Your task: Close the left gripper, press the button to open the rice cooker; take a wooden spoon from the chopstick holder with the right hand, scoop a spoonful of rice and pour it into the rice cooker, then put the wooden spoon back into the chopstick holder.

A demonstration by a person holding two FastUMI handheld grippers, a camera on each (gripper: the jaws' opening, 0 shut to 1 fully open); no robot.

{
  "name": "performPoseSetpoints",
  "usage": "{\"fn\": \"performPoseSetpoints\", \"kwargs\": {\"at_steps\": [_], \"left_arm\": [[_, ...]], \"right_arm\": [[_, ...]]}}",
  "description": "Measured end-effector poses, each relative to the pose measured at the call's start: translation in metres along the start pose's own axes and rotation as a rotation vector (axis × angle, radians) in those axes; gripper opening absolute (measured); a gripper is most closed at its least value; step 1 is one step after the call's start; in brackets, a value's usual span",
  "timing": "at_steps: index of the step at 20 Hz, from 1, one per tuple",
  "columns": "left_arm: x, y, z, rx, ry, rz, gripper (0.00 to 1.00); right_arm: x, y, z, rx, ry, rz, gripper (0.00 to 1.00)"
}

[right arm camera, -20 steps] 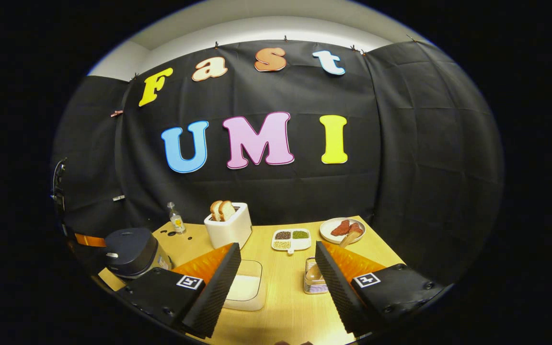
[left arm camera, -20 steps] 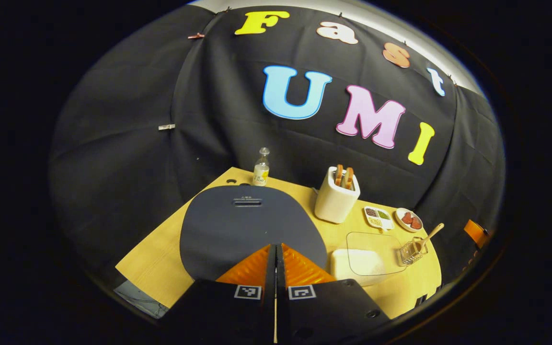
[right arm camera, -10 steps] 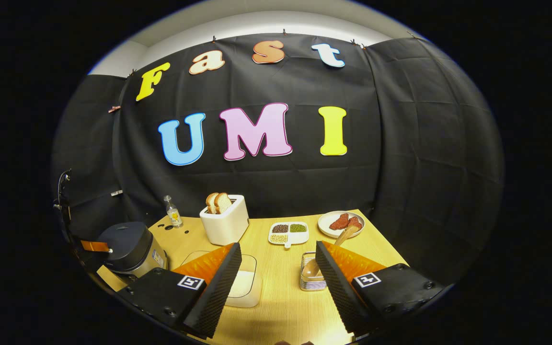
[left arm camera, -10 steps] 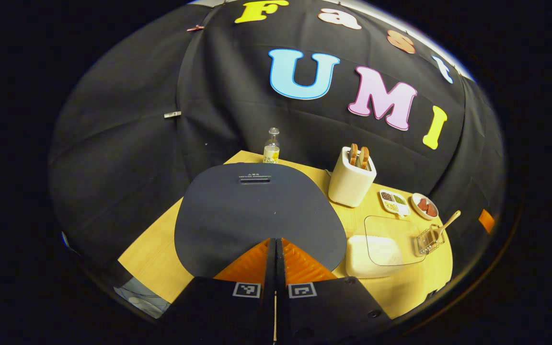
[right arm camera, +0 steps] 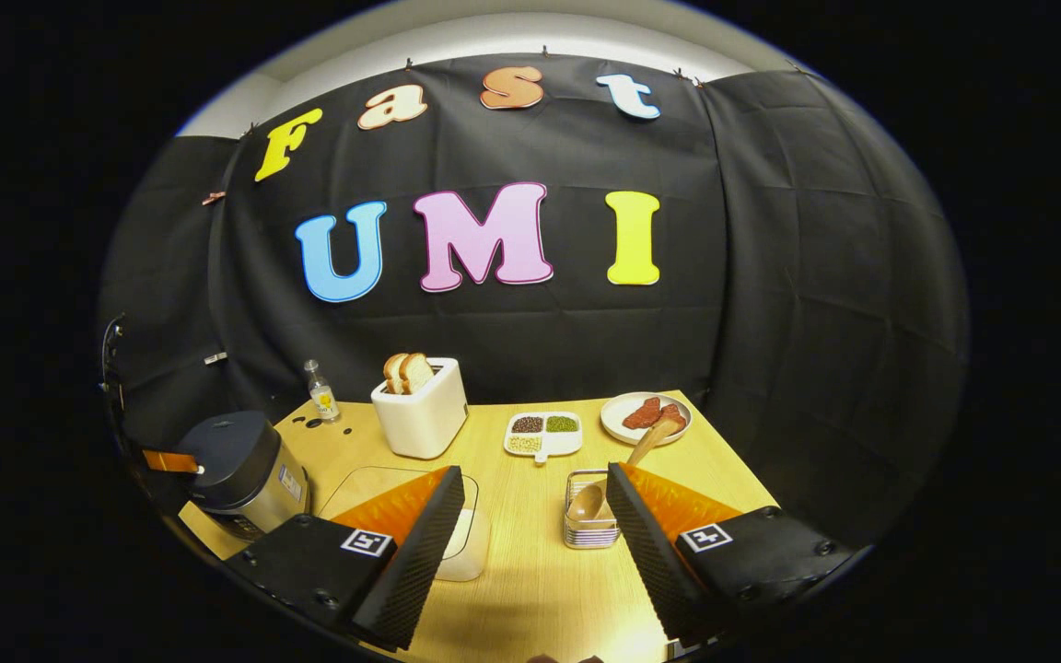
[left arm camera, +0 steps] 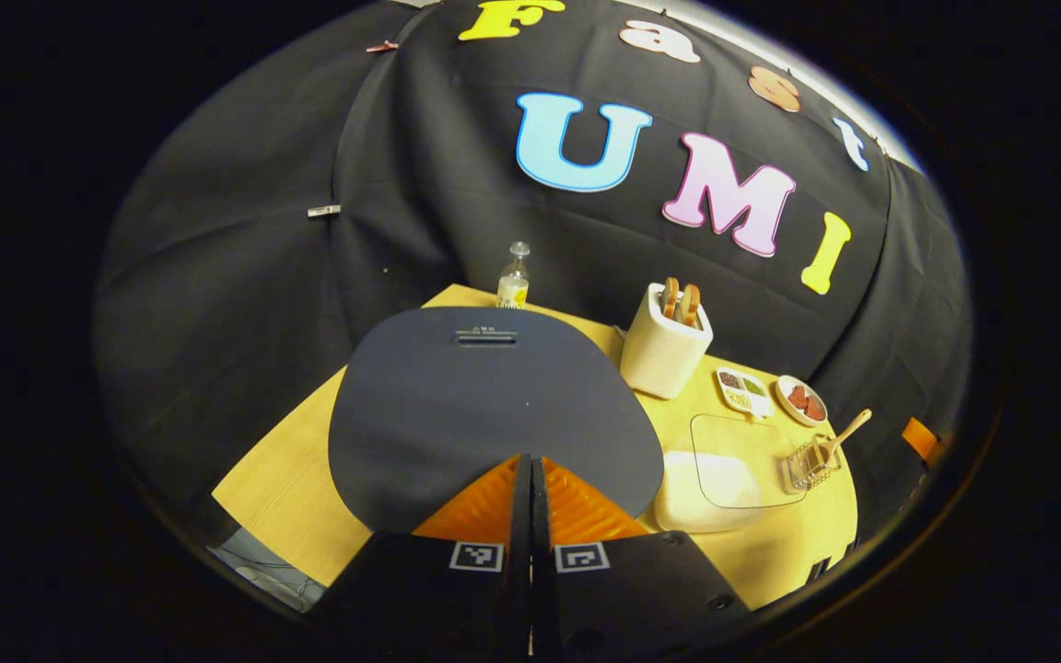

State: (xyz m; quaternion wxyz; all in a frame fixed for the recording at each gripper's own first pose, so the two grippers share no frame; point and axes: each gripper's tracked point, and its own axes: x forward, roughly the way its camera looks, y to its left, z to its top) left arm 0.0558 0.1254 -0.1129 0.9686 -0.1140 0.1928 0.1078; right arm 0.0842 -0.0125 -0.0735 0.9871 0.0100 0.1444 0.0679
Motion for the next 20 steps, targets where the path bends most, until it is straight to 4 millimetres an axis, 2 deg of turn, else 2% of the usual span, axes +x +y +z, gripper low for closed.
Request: {"fn": "performPoseSetpoints", "kwargs": {"at_steps": [2,3,5,7,10,11,12,15,18,20], "left_arm": [[-0.009,-0.007,0.009,-0.042,-0.025,-0.020,0.06],[-0.015,-0.011,0.020,-0.059,-0.080,-0.012,0.06],[-0.023,-0.020,0.061,-0.049,-0.209,0.004,0.06],[-0.043,-0.024,0.097,-0.009,-0.322,0.033,0.06],[-0.066,-0.040,0.138,0.060,-0.450,0.058,0.06],[-0.069,-0.045,0.143,0.082,-0.460,0.058,0.06],[-0.068,-0.052,0.141,0.099,-0.451,0.064,0.03],[-0.063,-0.073,0.125,0.066,-0.400,0.030,0.07],[-0.054,-0.086,0.101,-0.022,-0.327,0.015,0.07],[-0.054,-0.105,0.083,-0.059,-0.276,-0.029,0.13]], "right_arm": [[0.001,-0.002,-0.001,0.001,0.006,-0.002,0.97],[0.000,-0.003,0.001,-0.003,0.001,-0.005,0.97],[0.004,-0.012,0.001,-0.009,-0.001,-0.020,0.97],[0.007,-0.019,0.000,0.005,0.007,-0.031,0.97],[0.016,-0.032,0.000,0.021,0.013,-0.051,0.97],[0.020,-0.036,0.001,0.027,0.013,-0.057,0.97],[0.024,-0.041,0.003,0.031,0.011,-0.063,0.97],[0.040,-0.055,0.004,0.053,0.014,-0.079,0.97],[0.058,-0.066,-0.003,0.097,0.054,-0.085,0.98],[0.071,-0.071,-0.008,0.121,0.076,-0.076,0.99]]}}
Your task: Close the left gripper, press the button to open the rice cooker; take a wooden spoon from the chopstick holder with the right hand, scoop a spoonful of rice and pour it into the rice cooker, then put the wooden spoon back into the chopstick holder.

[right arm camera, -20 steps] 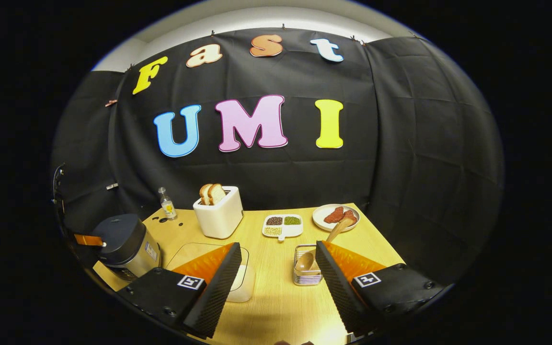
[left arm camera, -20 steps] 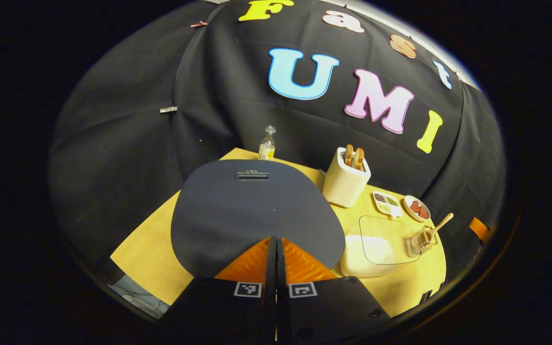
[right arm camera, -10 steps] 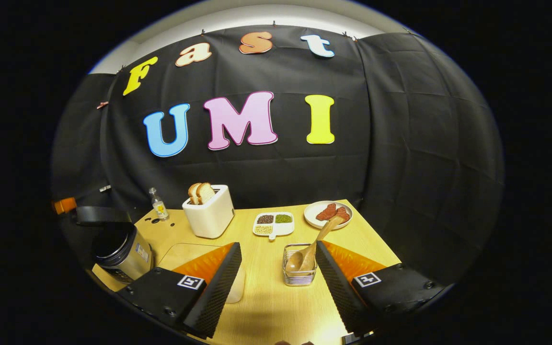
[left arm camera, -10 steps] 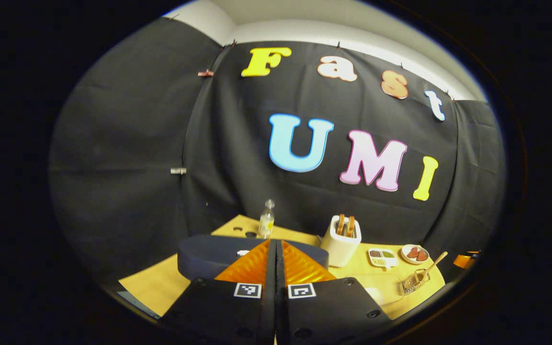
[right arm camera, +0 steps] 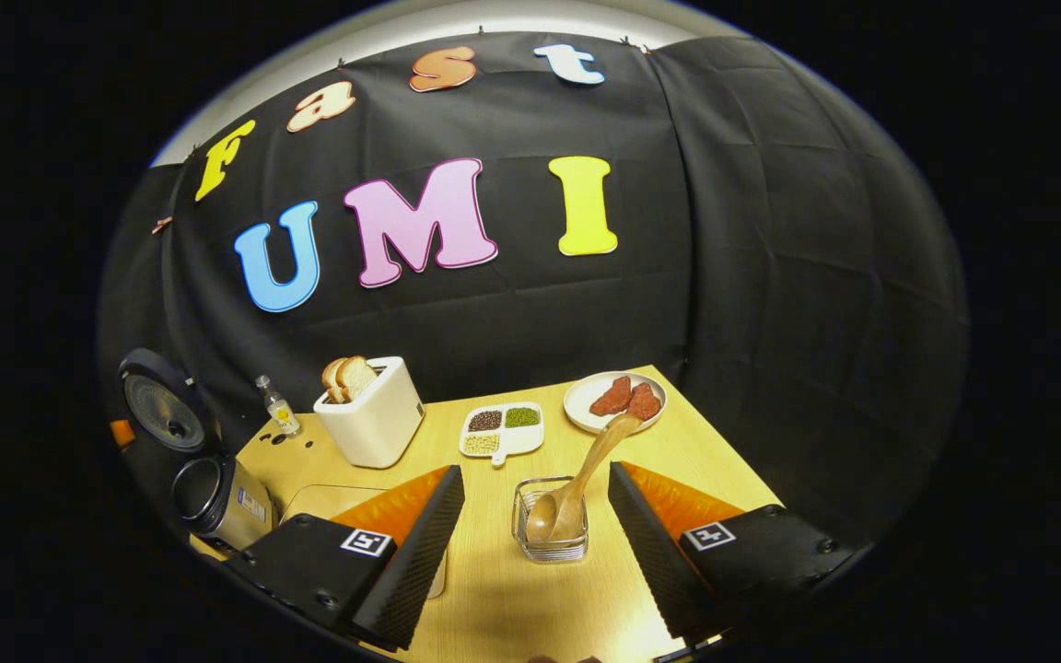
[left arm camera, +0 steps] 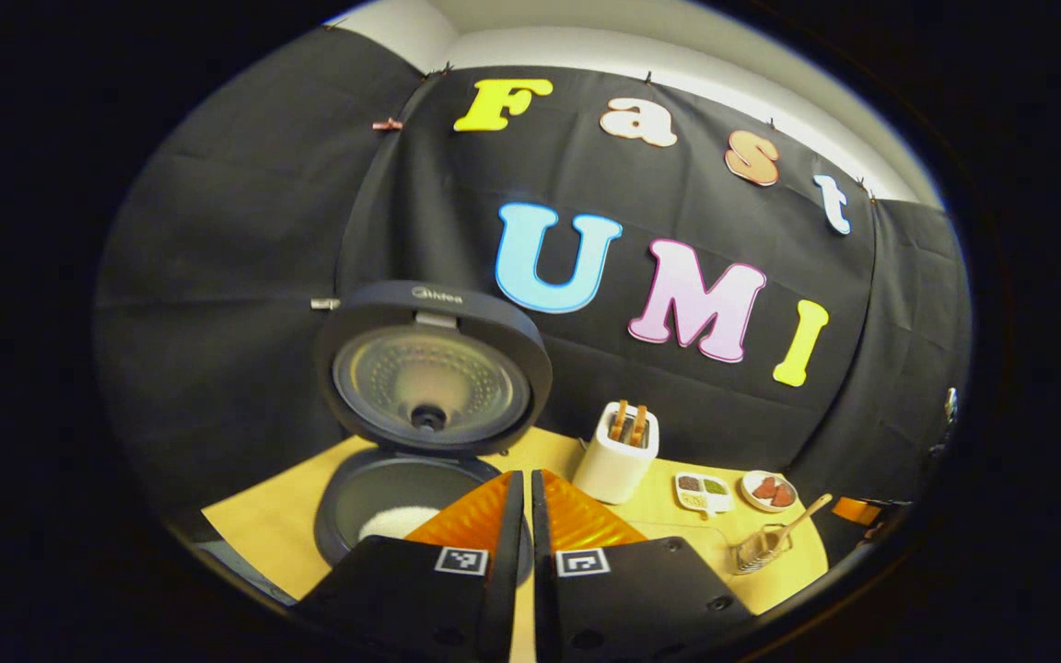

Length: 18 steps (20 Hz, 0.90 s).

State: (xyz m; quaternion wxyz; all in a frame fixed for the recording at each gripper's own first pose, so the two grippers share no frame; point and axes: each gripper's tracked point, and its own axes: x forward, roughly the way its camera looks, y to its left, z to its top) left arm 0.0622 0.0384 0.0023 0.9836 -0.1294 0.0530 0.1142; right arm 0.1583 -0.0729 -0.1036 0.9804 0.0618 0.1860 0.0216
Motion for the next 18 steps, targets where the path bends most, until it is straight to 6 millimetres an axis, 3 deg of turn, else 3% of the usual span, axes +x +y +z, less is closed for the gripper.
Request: {"fn": "performPoseSetpoints", "kwargs": {"at_steps": [3,7,8,9,10,11,15,18], "left_arm": [[-0.007,-0.012,-0.009,0.005,0.014,0.002,0.43],[-0.015,-0.022,-0.013,0.019,0.019,0.045,0.57],[-0.016,-0.023,-0.016,0.022,0.018,0.057,0.67],[-0.019,-0.023,-0.017,0.025,0.017,0.070,0.66],[-0.018,-0.024,-0.019,0.027,0.020,0.089,0.76],[-0.020,-0.026,-0.021,0.031,0.023,0.099,0.98],[-0.030,-0.035,-0.037,0.058,0.049,0.159,0.95],[-0.036,-0.040,-0.063,0.069,0.108,0.181,0.95]], "right_arm": [[0.021,-0.009,-0.003,0.016,0.023,0.006,0.98],[0.050,-0.026,-0.010,0.044,0.061,0.002,0.99],[0.056,-0.030,-0.013,0.058,0.078,-0.003,0.99],[0.062,-0.032,-0.014,0.073,0.088,0.000,0.99],[0.067,-0.034,-0.015,0.082,0.095,-0.002,0.99],[0.074,-0.038,-0.021,0.084,0.104,-0.004,0.98],[0.105,-0.051,-0.039,0.121,0.158,-0.022,0.99],[0.125,-0.059,-0.047,0.154,0.169,-0.038,0.99]]}}
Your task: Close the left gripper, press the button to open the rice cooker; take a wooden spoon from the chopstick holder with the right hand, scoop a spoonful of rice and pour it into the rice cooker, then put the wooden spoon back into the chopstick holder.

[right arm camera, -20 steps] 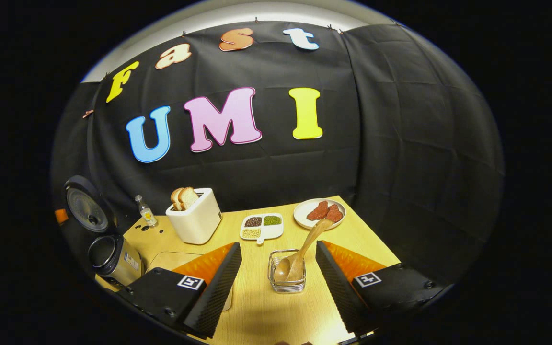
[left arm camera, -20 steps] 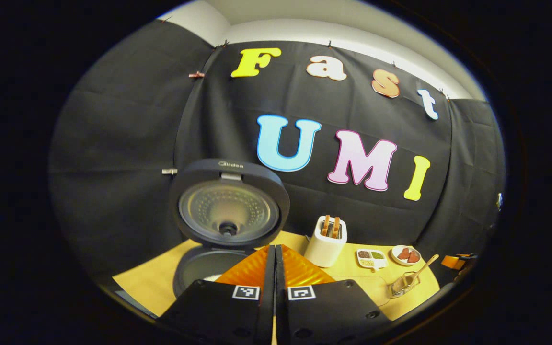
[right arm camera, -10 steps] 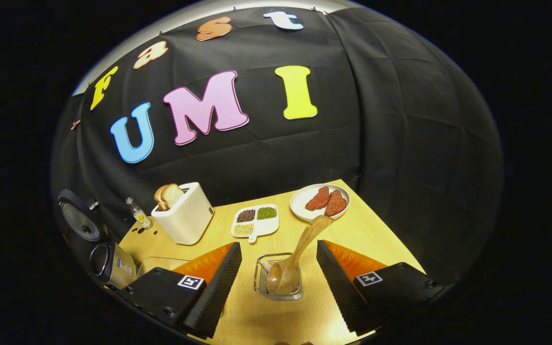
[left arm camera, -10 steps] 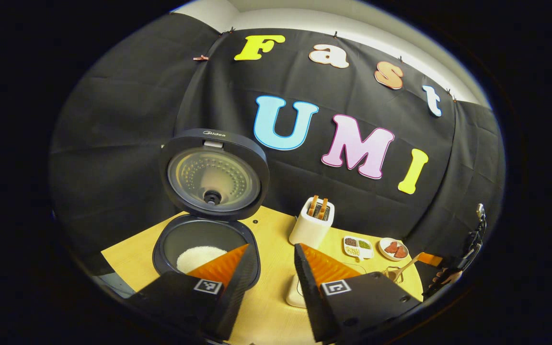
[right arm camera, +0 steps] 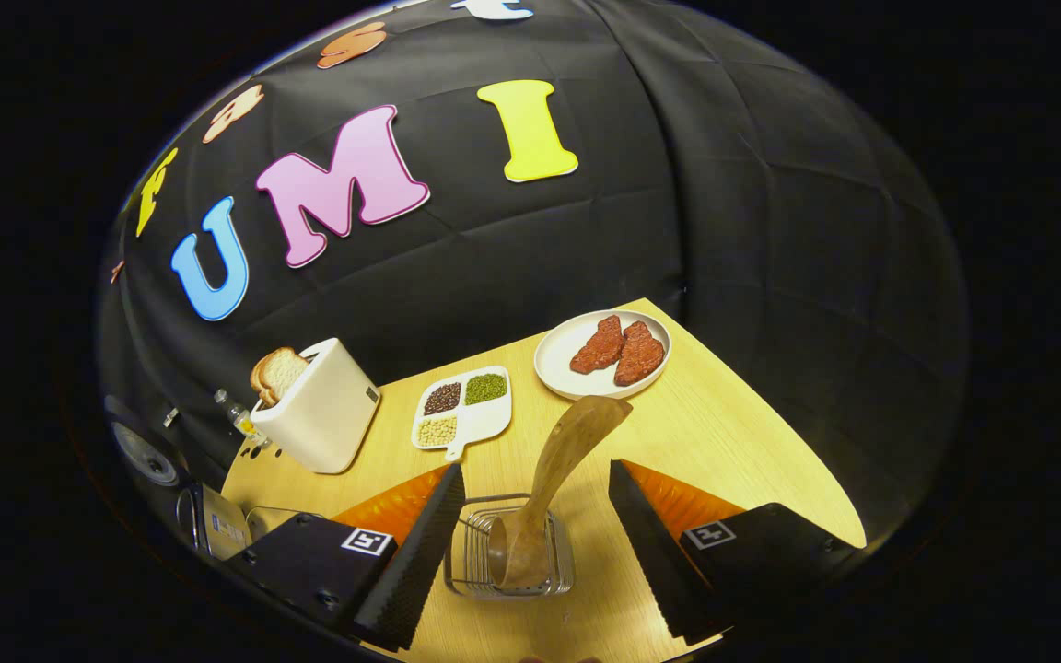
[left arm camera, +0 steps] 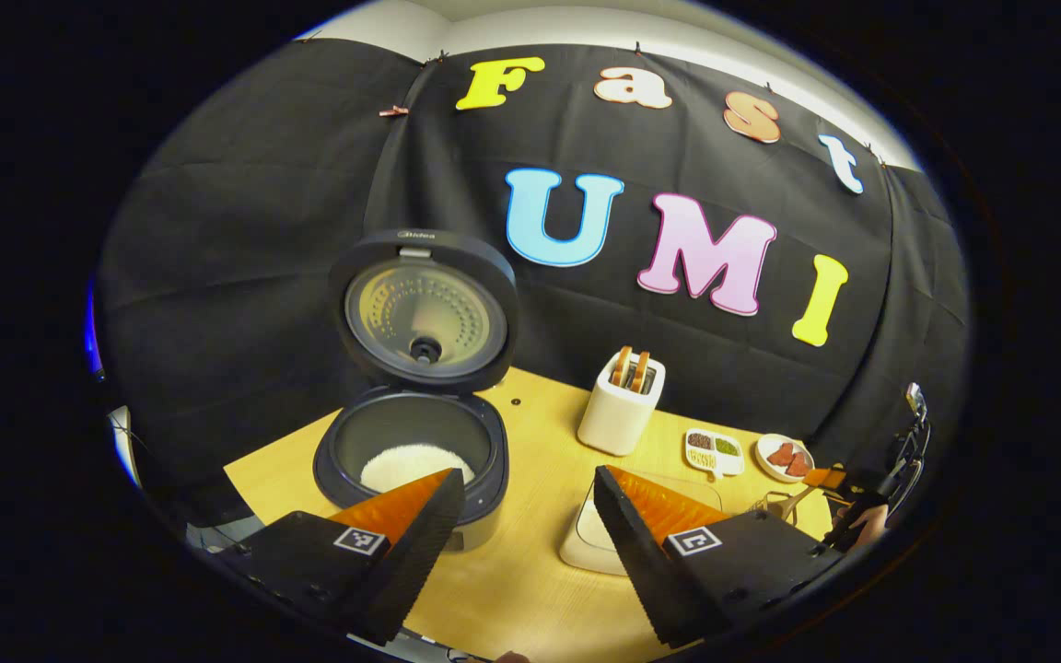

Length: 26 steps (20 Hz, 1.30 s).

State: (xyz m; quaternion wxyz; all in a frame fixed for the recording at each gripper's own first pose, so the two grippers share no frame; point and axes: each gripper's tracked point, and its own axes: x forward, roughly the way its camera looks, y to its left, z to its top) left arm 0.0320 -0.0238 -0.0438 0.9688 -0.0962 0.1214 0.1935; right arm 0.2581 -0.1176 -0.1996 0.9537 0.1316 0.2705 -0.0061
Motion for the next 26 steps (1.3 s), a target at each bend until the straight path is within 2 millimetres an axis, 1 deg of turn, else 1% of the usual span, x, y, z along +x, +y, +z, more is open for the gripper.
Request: {"fn": "performPoseSetpoints", "kwargs": {"at_steps": [3,5,6,7,8,9,10,11,12,14,15,16,17,18,21,22,26], "left_arm": [[-0.001,0.001,-0.026,0.027,0.064,0.044,0.96],[-0.003,-0.005,-0.040,0.038,0.094,0.052,0.95],[-0.003,-0.010,-0.047,0.036,0.108,0.052,0.95],[-0.002,-0.015,-0.051,0.032,0.116,0.048,0.95],[-0.003,-0.020,-0.054,0.028,0.119,0.044,0.92],[-0.003,-0.024,-0.057,0.026,0.122,0.039,0.95],[-0.002,-0.029,-0.060,0.028,0.124,0.032,0.92],[-0.002,-0.033,-0.060,0.034,0.123,0.027,0.92],[-0.002,-0.036,-0.060,0.038,0.121,0.025,0.95],[-0.003,-0.042,-0.062,0.037,0.121,0.015,0.95],[-0.002,-0.045,-0.063,0.034,0.123,0.007,0.95],[-0.002,-0.047,-0.064,0.032,0.124,0.000,0.95],[-0.001,-0.048,-0.063,0.032,0.124,-0.008,0.95],[-0.001,-0.049,-0.063,0.033,0.125,-0.013,0.95],[0.002,-0.048,-0.060,0.032,0.118,-0.037,0.95],[0.002,-0.047,-0.059,0.028,0.115,-0.045,0.95],[0.005,-0.034,-0.052,0.005,0.098,-0.075,0.95]], "right_arm": [[0.019,-0.002,-0.002,0.030,0.013,0.007,0.99],[0.033,-0.005,0.002,0.041,0.002,0.013,0.99],[0.036,-0.004,0.002,0.052,0.005,0.021,0.95],[0.041,-0.007,0.002,0.070,0.013,0.016,0.95],[0.046,-0.009,0.002,0.093,0.019,0.018,0.83],[0.050,-0.010,0.000,0.114,0.029,0.017,0.71],[0.053,-0.010,0.001,0.136,0.034,0.017,0.48],[0.053,-0.006,0.000,0.160,0.045,0.030,0.42],[0.052,-0.002,0.000,0.180,0.057,0.045,0.49],[0.050,0.000,-0.005,0.191,0.067,0.045,0.49],[0.049,0.003,0.001,0.191,0.067,0.057,0.38],[0.062,0.009,-0.011,0.197,0.077,0.069,0.17],[0.042,0.009,0.000,0.193,0.080,0.078,0.25],[0.041,0.012,0.004,0.177,0.066,0.081,0.24],[0.024,0.021,0.020,0.145,0.025,0.106,0.22],[0.017,0.023,0.028,0.141,0.007,0.107,0.22],[-0.011,0.033,0.054,0.123,-0.052,0.104,0.22]]}}
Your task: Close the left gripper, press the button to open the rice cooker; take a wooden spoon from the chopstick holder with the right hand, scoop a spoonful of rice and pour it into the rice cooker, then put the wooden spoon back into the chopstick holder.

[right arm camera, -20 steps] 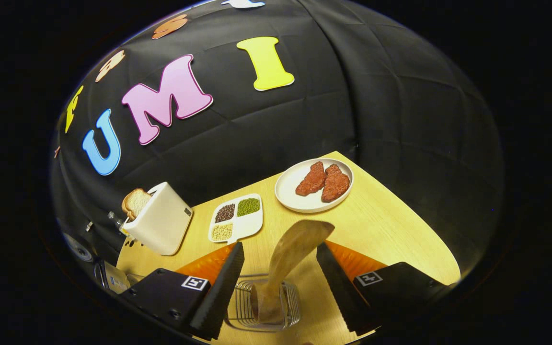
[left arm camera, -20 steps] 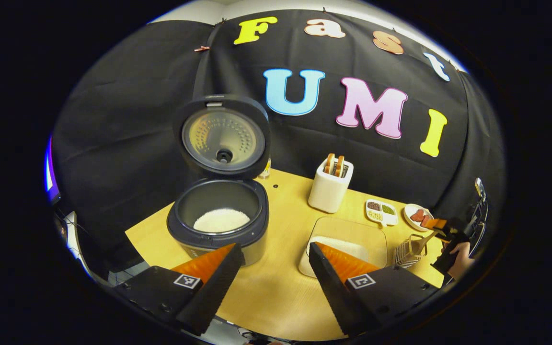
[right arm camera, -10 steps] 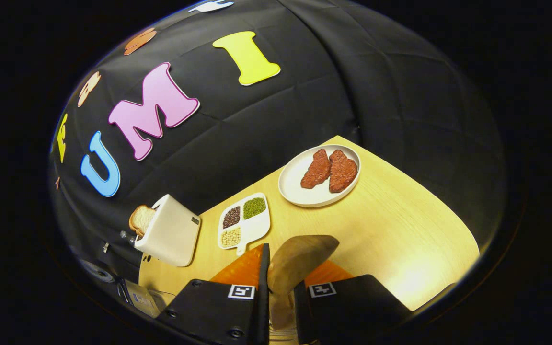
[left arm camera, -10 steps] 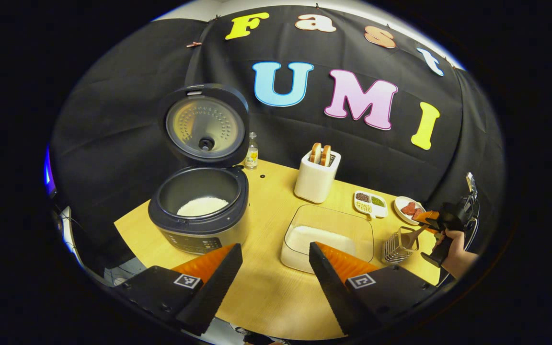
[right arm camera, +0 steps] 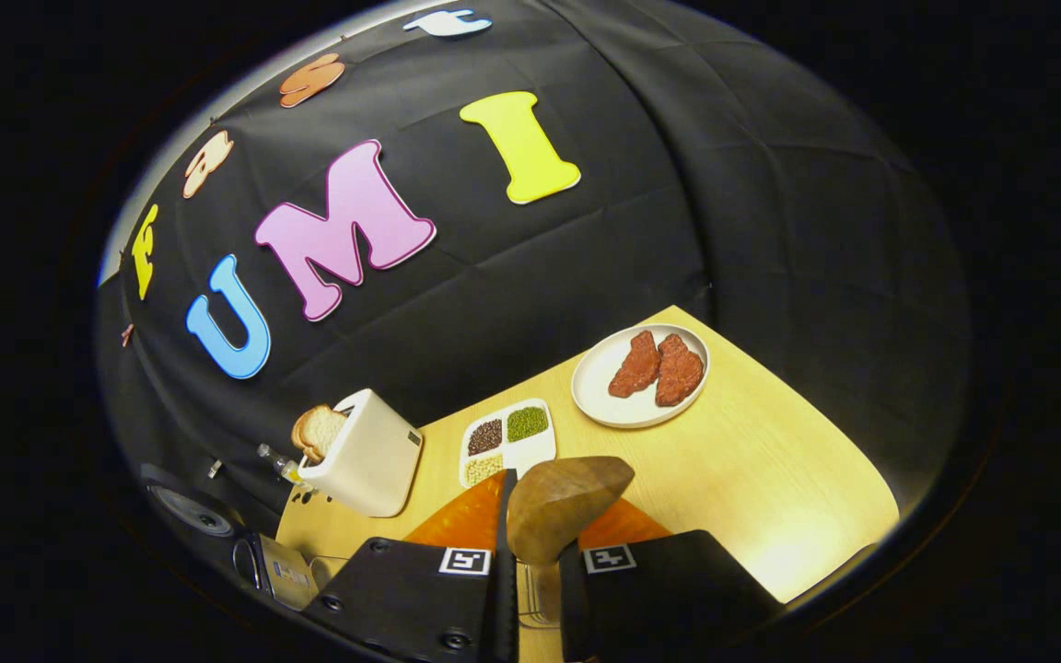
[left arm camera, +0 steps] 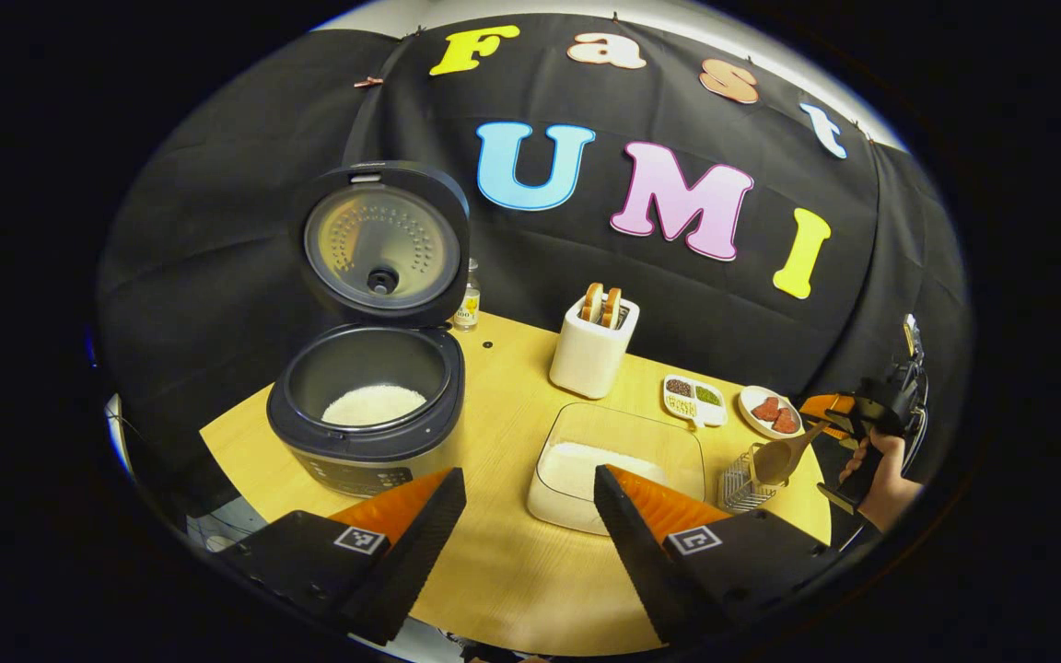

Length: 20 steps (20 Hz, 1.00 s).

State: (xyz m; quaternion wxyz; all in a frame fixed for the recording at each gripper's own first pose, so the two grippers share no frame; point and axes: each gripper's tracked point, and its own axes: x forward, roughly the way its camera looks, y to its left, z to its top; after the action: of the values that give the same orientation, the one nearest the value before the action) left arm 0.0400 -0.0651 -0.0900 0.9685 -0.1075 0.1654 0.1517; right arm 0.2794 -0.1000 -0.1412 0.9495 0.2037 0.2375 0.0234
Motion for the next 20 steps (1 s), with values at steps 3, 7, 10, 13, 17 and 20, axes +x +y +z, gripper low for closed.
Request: {"fn": "performPoseSetpoints", "kwargs": {"at_steps": [3,7,10,13,17,20], "left_arm": [[0.000,0.016,0.003,-0.004,-0.011,-0.024,0.95],[-0.002,0.045,-0.001,-0.014,-0.012,-0.051,0.95],[-0.002,0.069,-0.004,-0.024,-0.010,-0.066,0.95],[-0.004,0.092,-0.002,-0.031,-0.013,-0.067,0.95],[-0.007,0.105,-0.003,-0.052,-0.018,-0.099,0.95],[-0.001,0.107,-0.013,-0.053,0.004,-0.138,0.95]], "right_arm": [[-0.021,0.019,0.007,-0.024,-0.021,0.003,0.22],[-0.046,0.060,0.001,-0.082,-0.022,0.030,0.22],[-0.058,0.103,-0.006,-0.103,-0.026,0.078,0.22],[-0.065,0.145,-0.018,-0.138,-0.031,0.135,0.22],[-0.063,0.186,-0.049,-0.188,-0.015,0.172,0.22],[-0.047,0.192,-0.097,-0.260,0.063,0.165,0.22]]}}
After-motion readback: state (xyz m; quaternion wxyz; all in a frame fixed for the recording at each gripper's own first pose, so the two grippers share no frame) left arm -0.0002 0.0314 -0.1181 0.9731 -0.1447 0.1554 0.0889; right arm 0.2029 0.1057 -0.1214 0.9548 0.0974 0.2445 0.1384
